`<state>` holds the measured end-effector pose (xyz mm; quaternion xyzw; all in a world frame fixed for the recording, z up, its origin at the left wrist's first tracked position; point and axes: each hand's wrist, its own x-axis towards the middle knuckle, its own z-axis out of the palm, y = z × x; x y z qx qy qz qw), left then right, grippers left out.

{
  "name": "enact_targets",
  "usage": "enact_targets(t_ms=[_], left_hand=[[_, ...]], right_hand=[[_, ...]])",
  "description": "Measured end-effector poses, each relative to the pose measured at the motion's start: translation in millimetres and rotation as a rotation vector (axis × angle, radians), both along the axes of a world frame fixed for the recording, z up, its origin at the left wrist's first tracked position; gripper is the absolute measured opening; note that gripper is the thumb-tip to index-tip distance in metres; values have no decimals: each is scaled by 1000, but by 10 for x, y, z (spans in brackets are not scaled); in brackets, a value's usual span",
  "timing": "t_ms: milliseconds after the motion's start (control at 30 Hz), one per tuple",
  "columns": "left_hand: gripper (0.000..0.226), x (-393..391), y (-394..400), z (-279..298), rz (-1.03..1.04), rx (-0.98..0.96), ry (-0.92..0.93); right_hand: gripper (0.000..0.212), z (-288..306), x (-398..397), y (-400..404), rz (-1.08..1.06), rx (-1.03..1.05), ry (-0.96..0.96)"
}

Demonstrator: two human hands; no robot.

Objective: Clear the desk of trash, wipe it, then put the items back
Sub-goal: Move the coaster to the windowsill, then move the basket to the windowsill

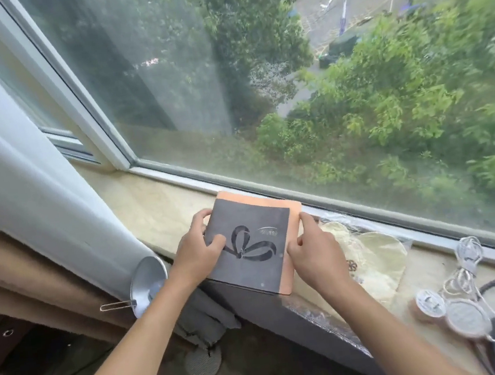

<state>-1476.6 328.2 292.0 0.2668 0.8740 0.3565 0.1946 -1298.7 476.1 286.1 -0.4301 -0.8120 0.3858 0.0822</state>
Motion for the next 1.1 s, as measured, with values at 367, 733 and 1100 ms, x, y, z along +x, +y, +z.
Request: enact_targets(t_ms=[367, 733, 1100], left_hand=[[53, -658, 180, -329, -509, -263, 344], [53, -688, 185, -354, -644, -98, 736], [73, 844, 593, -6, -1085, 232, 721]], right_hand=[[9, -21, -464, -351, -293, 151, -337], [41, -167, -484, -606, -419, 370, -384], [54, 140, 747, -946, -778, 672, -112]])
